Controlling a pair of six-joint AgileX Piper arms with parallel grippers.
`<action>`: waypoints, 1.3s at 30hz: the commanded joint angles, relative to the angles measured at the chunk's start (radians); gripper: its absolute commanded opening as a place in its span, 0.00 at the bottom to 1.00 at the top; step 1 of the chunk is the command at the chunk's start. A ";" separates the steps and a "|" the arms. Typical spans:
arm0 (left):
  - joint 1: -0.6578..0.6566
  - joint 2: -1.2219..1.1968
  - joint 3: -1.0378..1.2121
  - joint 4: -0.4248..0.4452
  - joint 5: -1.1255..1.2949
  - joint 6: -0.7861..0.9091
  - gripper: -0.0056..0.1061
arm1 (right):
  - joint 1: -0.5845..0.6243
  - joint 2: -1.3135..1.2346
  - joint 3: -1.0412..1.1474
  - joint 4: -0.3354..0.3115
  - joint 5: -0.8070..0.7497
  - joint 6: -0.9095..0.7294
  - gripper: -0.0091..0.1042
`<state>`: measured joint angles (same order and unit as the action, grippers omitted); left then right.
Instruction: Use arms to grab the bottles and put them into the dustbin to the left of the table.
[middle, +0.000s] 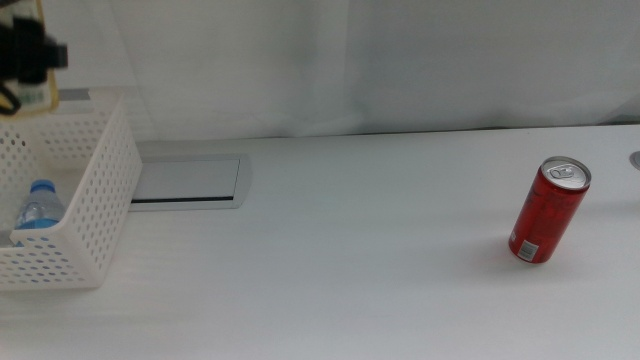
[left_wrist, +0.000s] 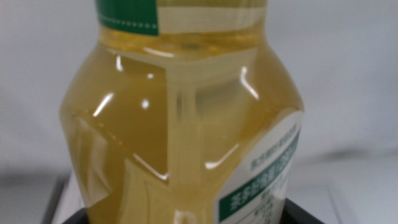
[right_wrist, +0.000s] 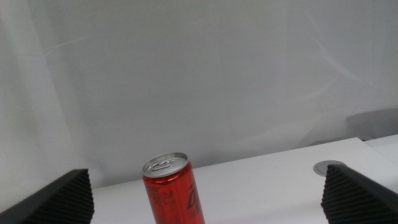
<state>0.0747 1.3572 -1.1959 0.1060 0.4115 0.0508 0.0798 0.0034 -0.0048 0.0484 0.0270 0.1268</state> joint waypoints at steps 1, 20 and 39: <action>0.019 -0.003 -0.007 -0.009 0.025 -0.015 0.02 | -0.007 -0.032 0.041 -0.012 -0.003 -0.004 0.99; 0.136 0.330 -0.007 -0.114 0.106 -0.009 0.02 | -0.007 -0.032 0.041 -0.012 -0.005 -0.004 0.99; 0.136 0.405 -0.007 -0.114 0.040 -0.006 0.17 | -0.007 -0.032 0.041 -0.012 -0.003 -0.004 0.99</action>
<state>0.2105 1.7764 -1.1953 0.0000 0.5145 0.0493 0.0798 0.0034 -0.0048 0.0484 0.0270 0.1270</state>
